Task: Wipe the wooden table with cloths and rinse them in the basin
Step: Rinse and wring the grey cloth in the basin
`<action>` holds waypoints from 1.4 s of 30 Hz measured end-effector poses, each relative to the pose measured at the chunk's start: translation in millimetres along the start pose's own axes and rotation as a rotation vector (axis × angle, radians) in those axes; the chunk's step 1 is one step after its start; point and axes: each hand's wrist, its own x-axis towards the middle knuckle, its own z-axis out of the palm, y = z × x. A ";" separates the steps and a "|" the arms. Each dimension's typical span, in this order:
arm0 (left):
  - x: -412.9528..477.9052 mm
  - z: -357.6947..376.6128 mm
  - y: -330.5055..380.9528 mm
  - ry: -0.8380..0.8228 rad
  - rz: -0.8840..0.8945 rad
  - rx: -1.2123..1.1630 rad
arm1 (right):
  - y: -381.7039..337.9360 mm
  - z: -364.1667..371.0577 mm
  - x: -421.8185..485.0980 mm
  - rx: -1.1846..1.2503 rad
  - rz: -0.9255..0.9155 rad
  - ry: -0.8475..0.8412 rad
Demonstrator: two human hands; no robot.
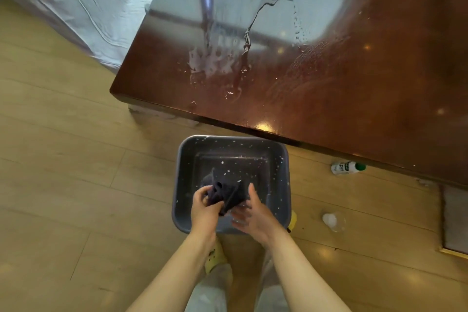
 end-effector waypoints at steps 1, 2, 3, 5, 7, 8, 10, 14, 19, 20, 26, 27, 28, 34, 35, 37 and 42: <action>0.5 -0.3 -2.9 -0.003 0.096 0.135 | -1.5 1.9 0.8 0.024 0.041 -0.033; 0.5 -0.3 -6.3 -0.012 0.179 0.247 | -3.8 5.3 1.3 0.051 0.083 -0.048; -0.3 -0.8 -9.7 -0.024 0.242 0.324 | -6.5 10.1 1.8 0.077 0.119 -0.045; -0.6 -1.3 -13.5 -0.042 0.313 0.380 | -10.6 19.9 6.7 0.105 0.137 0.005; 0.5 -3.2 -13.3 -0.035 0.313 0.351 | -9.7 27.2 14.6 0.113 0.091 0.111; 1.3 -3.7 -12.2 -0.023 0.286 0.314 | -7.8 28.5 18.1 0.116 0.058 0.185; 5.3 -2.4 -9.1 0.021 0.147 0.179 | -5.0 27.3 20.9 0.098 -0.016 0.312; 14.1 2.5 -2.3 0.038 -0.227 -0.209 | 1.3 20.5 13.1 -0.032 -0.167 0.352; 18.8 0.2 -0.2 -0.088 -0.464 -0.395 | -2.3 13.7 -5.1 -0.042 -0.258 0.130; 19.2 1.3 -1.0 -0.091 -0.485 -0.384 | -4.3 13.3 -5.1 -0.068 -0.274 0.202; 14.0 14.8 2.7 -0.195 -0.259 -0.134 | -10.5 25.3 6.6 -0.854 -0.575 0.534; 13.6 17.3 4.4 -0.185 -0.222 -0.066 | -12.2 27.4 7.4 -0.930 -0.591 0.489; 13.3 18.9 5.5 -0.167 -0.202 -0.027 | -15.7 27.7 8.0 -0.955 -0.602 0.498; 11.6 27.5 9.9 -0.112 -0.157 0.040 | -18.8 25.1 16.6 -0.996 -0.632 0.381; 9.2 28.6 10.4 -0.126 -0.166 0.012 | -21.0 22.7 20.1 -0.975 -0.623 0.450; 5.6 31.4 9.8 -0.136 -0.190 -0.115 | -29.9 13.7 30.2 -0.872 -0.512 0.628; 10.0 32.0 3.4 -0.080 -0.203 -0.316 | -35.2 4.4 31.8 -0.516 -0.429 0.686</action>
